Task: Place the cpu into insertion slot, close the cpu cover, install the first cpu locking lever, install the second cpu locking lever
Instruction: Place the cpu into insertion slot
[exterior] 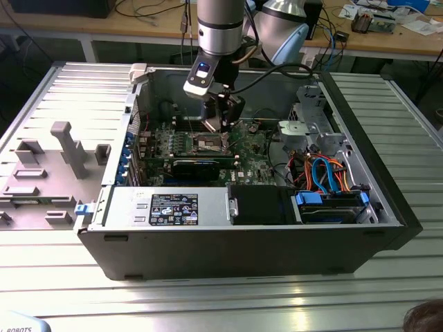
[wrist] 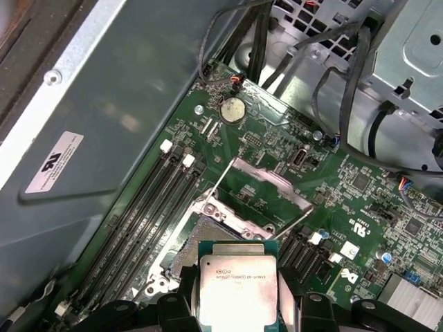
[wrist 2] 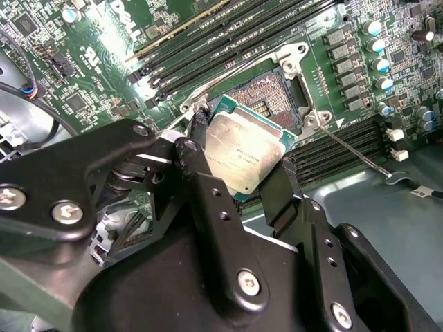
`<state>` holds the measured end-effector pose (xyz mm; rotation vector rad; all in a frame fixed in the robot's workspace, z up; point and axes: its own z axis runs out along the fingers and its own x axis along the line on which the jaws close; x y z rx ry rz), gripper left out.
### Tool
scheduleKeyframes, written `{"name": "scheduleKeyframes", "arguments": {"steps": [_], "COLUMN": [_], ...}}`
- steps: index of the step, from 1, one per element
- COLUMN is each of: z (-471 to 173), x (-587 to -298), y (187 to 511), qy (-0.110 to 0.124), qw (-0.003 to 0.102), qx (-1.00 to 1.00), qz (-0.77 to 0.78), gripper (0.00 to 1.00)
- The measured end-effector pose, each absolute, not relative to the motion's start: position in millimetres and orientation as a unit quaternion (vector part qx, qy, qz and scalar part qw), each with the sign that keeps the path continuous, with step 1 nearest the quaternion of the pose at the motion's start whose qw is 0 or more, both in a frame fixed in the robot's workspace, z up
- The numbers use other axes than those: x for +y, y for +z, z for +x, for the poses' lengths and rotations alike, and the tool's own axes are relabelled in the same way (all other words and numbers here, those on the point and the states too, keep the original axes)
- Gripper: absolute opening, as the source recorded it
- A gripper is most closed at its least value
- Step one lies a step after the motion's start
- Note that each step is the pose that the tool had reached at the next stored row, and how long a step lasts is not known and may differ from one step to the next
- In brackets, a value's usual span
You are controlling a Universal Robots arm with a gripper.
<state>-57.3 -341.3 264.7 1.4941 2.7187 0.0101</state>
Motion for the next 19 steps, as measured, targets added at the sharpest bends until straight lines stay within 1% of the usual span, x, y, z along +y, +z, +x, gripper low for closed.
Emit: {"name": "scheduleKeyframes", "arguments": {"steps": [19], "z": [-57.3], "x": [-341.3], "y": [263.6], "qy": [0.002], "qw": [0.02], "qx": [0.866], "qz": [0.499], "gripper": [0.55]}}
